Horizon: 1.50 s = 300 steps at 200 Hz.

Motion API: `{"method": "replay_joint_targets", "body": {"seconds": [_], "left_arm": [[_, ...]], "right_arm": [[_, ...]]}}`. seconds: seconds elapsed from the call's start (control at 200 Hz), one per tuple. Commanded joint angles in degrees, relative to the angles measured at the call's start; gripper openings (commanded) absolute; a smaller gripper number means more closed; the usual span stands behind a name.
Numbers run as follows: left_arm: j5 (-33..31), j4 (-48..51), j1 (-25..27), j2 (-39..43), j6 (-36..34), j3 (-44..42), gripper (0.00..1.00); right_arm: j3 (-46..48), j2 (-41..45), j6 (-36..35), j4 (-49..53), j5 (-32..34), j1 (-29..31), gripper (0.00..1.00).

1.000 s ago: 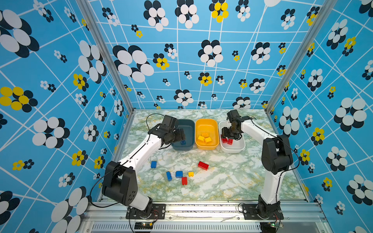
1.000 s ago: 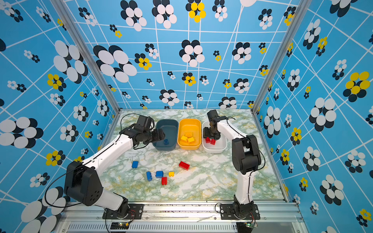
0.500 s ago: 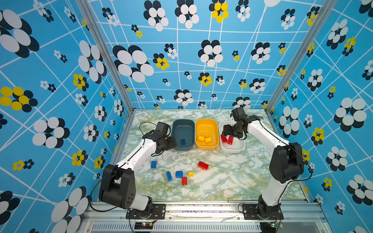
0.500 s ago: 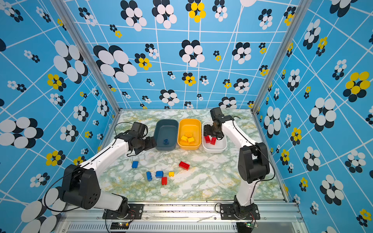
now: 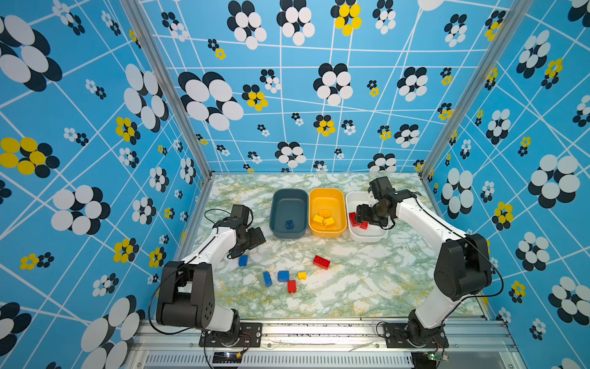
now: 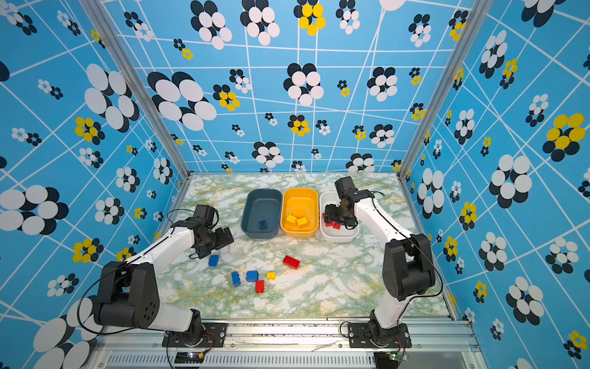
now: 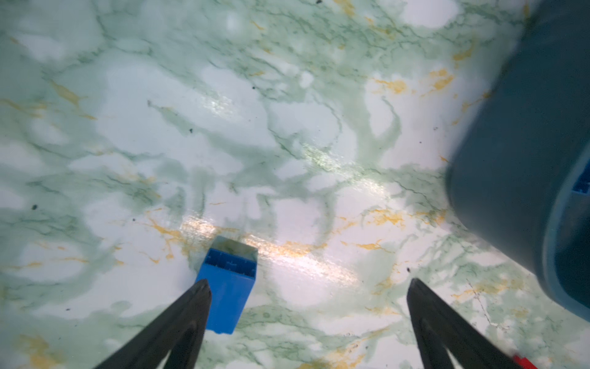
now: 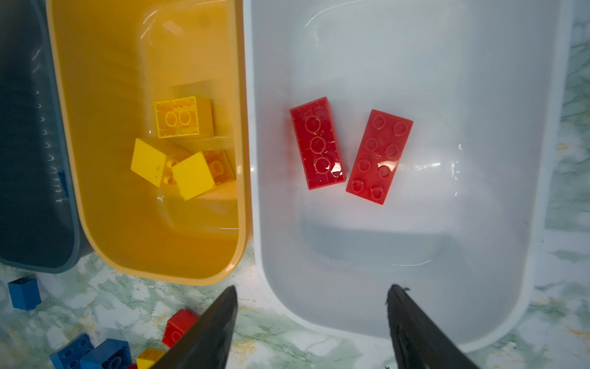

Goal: Sort the legos into containers by color
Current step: 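Move the left gripper toward the tall blue brick while right gripper rises, then lower the left gripper onto the tall blue brick, grasp and lift it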

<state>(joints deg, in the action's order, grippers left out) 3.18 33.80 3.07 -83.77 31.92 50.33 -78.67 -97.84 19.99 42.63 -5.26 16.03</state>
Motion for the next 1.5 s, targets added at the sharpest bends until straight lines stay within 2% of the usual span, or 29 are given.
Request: {"method": "replay_joint_targets", "body": {"seconds": [0.0,0.225,0.53,0.69,1.104,1.204,1.349,1.494], "left_arm": [[-0.13,-0.61,-2.32,1.01,-1.26,-1.56,0.97],[1.92,-1.57,-5.14,-2.36,-3.07,-1.49,0.97],[2.62,-1.55,-4.67,-6.94,-3.41,-2.5,0.94],[3.14,-1.22,-3.08,-6.51,-3.03,-2.86,0.91],[2.55,-0.34,2.2,-6.23,-1.19,-3.75,0.69],[1.32,1.52,3.63,-5.95,-1.44,-3.25,0.7],[-1.92,3.83,5.59,-4.2,-1.59,-3.76,0.76],[-6.04,6.32,7.74,-4.0,-1.97,-3.57,0.77]], "right_arm": [[0.93,2.0,1.07,-0.75,-0.02,-0.12,0.75],[0.88,2.65,1.53,-0.79,0.07,-0.15,0.75],[0.2,2.81,2.17,-0.97,-0.02,-0.08,0.75],[0.19,2.82,2.18,-0.94,0.07,-0.11,0.75],[0.69,3.13,2.34,-0.87,0.16,-0.07,0.75],[0.87,3.42,2.29,-0.66,0.16,-0.04,0.75],[1.92,4.38,2.65,-1.0,0.16,-0.04,0.75],[3.18,5.2,3.0,-1.47,0.16,-0.05,0.75]]}}
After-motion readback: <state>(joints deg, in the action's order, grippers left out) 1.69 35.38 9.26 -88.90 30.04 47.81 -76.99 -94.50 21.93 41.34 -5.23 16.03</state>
